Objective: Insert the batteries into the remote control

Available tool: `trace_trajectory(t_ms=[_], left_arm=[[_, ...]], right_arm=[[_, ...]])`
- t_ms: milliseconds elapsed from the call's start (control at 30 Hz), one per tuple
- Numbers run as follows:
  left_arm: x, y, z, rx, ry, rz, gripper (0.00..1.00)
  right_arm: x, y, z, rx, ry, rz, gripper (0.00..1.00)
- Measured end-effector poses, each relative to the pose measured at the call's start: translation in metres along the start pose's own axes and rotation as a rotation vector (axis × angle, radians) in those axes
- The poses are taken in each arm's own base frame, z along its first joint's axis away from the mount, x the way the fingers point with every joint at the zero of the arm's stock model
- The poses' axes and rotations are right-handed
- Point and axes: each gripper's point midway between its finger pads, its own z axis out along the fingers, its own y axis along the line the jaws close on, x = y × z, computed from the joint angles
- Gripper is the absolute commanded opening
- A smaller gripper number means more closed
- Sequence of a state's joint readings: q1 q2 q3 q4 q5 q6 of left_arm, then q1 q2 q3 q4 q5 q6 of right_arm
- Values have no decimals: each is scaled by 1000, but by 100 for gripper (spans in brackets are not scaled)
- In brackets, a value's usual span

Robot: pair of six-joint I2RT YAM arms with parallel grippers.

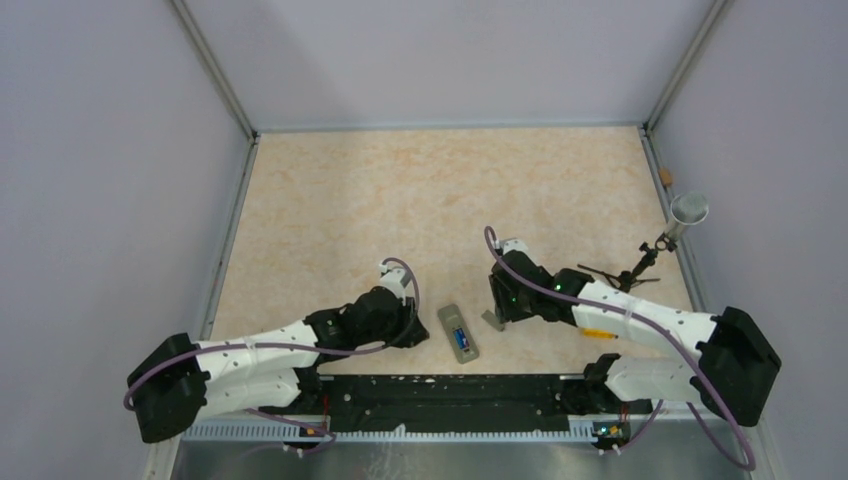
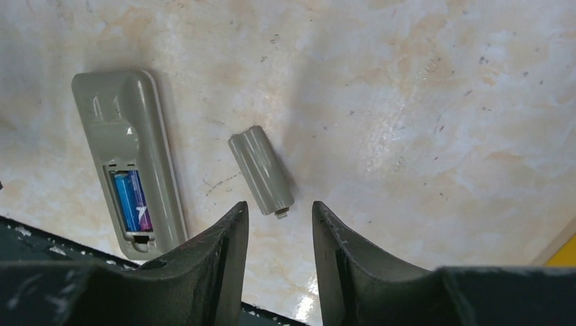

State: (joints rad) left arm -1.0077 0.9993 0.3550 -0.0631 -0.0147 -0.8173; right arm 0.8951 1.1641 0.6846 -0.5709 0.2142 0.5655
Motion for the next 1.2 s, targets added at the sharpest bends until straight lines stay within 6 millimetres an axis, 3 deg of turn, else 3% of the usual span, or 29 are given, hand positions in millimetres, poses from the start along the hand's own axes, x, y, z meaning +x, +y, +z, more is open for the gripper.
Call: trace_trajectory(t_ms=[600,967,1200], left_arm=[[2,4,-4,-5,-3,0,33],[4,5,-3,-10,2,1,34],[4,6,-3,-11,3,0,34]], right_arm=[[26,7,19,-51,165,-186,46],[32,10,26,-70,197,-212,45],[36,9,32,-60,219,-227,39]])
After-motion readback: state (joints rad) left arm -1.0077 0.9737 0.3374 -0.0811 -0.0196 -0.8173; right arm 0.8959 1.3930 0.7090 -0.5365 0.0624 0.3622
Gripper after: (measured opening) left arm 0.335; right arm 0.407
